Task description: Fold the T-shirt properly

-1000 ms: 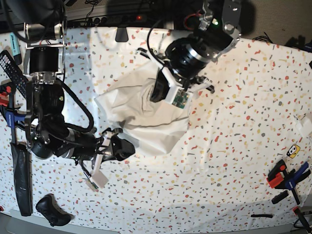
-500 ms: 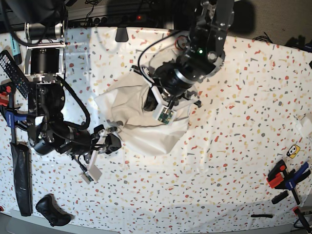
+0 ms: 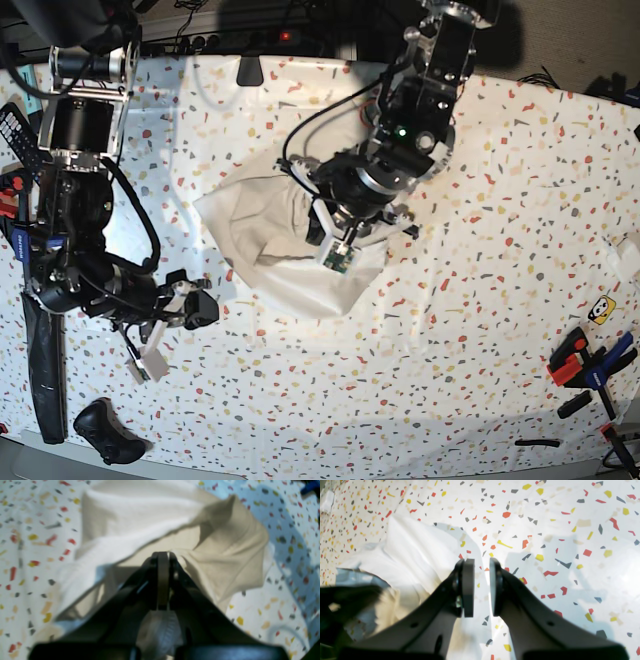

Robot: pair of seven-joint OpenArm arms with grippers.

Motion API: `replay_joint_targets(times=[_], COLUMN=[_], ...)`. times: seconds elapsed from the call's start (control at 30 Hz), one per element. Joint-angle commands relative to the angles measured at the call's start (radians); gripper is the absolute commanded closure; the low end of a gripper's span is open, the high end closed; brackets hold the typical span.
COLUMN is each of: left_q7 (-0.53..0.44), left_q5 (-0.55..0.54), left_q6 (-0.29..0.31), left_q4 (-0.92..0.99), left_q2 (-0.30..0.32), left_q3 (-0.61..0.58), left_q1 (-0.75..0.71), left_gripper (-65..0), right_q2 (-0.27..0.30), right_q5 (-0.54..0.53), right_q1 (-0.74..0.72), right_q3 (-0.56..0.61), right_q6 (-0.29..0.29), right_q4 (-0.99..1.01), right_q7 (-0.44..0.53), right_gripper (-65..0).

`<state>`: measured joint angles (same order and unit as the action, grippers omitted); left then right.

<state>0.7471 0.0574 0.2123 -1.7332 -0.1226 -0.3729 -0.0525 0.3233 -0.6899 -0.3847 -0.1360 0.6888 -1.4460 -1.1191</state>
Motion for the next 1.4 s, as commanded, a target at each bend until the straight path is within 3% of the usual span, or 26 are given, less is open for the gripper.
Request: replay_joint_targets(times=[0.0, 0.2, 0.43, 0.63, 0.73, 0.9, 1.0, 1.13, 1.37], left_q7=[0.003, 0.105, 0.293, 0.300, 0.304, 0.314, 0.308, 0.309, 0.290], left_q5=[-0.005, 0.035, 0.074, 0.089, 0.186, 0.285, 0.330, 0.346, 0.319], left_q6=[0.006, 0.016, -0.018, -0.013, -0.018, -0.164, -0.190, -0.267, -0.272], left_q4=[0.014, 0.087, -0.051, -0.067, -0.068, -0.113, -0.205, -0.350, -0.526], left_q2=[-0.007, -0.007, -0.007, 0.010, 0.051, 0.110, 0.104, 0.103, 0.104], left_q3=[-0.001, -0.001, -0.001, -0.001, -0.001, -0.001, -0.001, -0.001, -0.001], left_q1=[0.011, 0.011, -0.007, -0.119, -0.154, -0.144, -0.142, -0.161, -0.278], left_gripper=[0.0, 0.0, 0.0, 0.0, 0.0, 0.0, 0.0, 0.0, 0.0], right_q2=[0.009, 0.009, 0.009, 0.009, 0.009, 0.009, 0.008, 0.009, 0.006], right_q5=[-0.020, -0.020, -0.020, -0.020, -0.020, -0.027, -0.028, -0.027, -0.027], right_q1=[-0.027, -0.027, -0.028, -0.028, -0.028, -0.028, -0.028, -0.028, -0.028], right_q3=[-0.003, -0.003, -0.003, -0.003, -0.003, -0.003, -0.003, -0.003, -0.002], right_q6=[0.000, 0.001, 0.001, 0.000, 0.000, 0.000, 0.000, 0.000, 0.001], right_q4=[-0.013, -0.013, -0.013, -0.013, -0.013, -0.013, -0.013, -0.013, -0.013], right_q7=[0.019, 0.019, 0.020, 0.020, 0.020, 0.020, 0.020, 0.020, 0.035], right_gripper=[-9.5, -9.5, -9.5, -9.5, -9.5, -9.5, -9.5, -9.5, -9.5])
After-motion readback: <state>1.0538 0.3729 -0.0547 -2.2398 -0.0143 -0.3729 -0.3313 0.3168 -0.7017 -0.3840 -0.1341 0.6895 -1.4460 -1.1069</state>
